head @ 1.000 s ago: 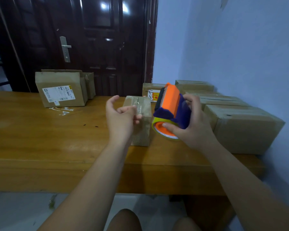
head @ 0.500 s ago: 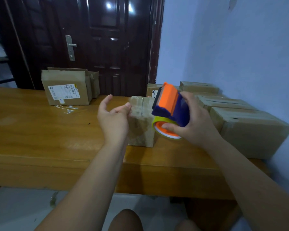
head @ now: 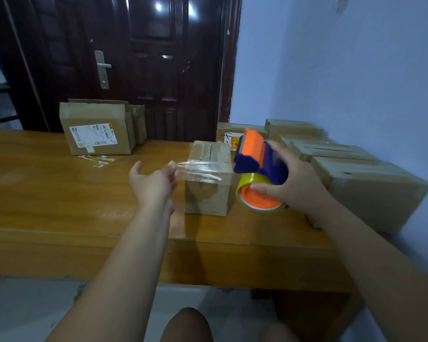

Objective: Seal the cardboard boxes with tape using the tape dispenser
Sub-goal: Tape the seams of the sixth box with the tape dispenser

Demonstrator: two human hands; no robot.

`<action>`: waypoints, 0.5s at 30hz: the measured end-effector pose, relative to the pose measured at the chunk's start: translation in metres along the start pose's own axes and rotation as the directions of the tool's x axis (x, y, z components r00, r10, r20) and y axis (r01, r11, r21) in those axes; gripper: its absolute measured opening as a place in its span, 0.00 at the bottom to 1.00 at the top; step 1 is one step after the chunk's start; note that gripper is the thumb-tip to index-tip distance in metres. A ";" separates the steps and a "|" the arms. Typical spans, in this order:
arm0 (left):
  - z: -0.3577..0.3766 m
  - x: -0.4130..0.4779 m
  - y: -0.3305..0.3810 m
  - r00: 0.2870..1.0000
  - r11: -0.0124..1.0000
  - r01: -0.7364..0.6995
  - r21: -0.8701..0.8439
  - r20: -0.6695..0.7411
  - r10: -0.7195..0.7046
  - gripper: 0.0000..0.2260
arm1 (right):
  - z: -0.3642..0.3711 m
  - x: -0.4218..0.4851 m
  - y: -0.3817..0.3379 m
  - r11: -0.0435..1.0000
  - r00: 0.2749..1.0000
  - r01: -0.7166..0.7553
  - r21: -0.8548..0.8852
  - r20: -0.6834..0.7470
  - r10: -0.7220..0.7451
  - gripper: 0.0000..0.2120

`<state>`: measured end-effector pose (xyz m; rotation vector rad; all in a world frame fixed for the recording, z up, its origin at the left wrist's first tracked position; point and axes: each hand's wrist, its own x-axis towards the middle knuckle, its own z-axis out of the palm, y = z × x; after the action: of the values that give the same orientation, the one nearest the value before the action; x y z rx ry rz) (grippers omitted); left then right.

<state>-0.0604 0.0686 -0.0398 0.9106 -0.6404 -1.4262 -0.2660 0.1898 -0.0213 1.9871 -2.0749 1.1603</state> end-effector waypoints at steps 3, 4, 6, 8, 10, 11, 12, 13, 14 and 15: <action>0.001 0.002 -0.001 0.999 1.000 0.006 0.018 -0.032 -0.006 0.35 | 0.003 0.002 0.005 0.998 0.999 0.023 -0.065 0.029 -0.021 0.41; 0.002 0.001 -0.001 1.000 0.999 -0.018 0.050 -0.023 0.019 0.35 | 0.004 0.002 0.008 1.000 1.000 -0.014 -0.015 0.010 0.014 0.41; 0.004 -0.003 -0.001 0.997 0.991 -0.076 0.108 0.025 0.074 0.35 | 0.005 0.004 0.013 0.999 0.999 -0.046 0.004 0.012 0.046 0.41; 0.005 0.000 0.000 0.993 0.983 -0.114 0.141 0.046 0.109 0.37 | 0.004 0.006 0.016 0.999 0.997 -0.054 0.003 0.055 0.054 0.41; 0.004 0.007 0.000 0.993 0.980 -0.116 0.164 0.028 0.113 0.38 | -0.003 0.011 0.016 0.996 0.996 -0.074 0.053 0.052 0.071 0.40; 0.003 0.012 -0.002 0.993 0.979 -0.114 0.171 0.023 0.111 0.39 | -0.007 0.015 0.016 0.994 0.996 -0.078 0.074 0.044 0.075 0.40; 0.003 0.016 -0.003 0.993 0.976 -0.120 0.181 0.026 0.118 0.40 | -0.011 0.019 0.016 0.994 0.996 -0.079 0.078 0.050 0.075 0.40; 0.003 0.020 -0.005 0.991 0.971 -0.136 0.197 0.036 0.131 0.41 | -0.014 0.022 0.017 0.995 0.995 -0.079 0.067 0.067 0.074 0.40; 0.003 0.024 -0.006 0.987 0.963 -0.158 0.217 0.050 0.150 0.41 | -0.016 0.025 0.017 0.996 0.993 -0.079 0.049 0.090 0.075 0.40; 0.003 0.028 -0.007 0.983 0.955 -0.181 0.236 0.062 0.171 0.42 | -0.017 0.027 0.018 0.996 0.991 -0.078 0.030 0.110 0.074 0.40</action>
<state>-0.0648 0.0415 -0.0480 0.9885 -0.9186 -1.2270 -0.2938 0.1741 -0.0037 2.0476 -2.2160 1.1314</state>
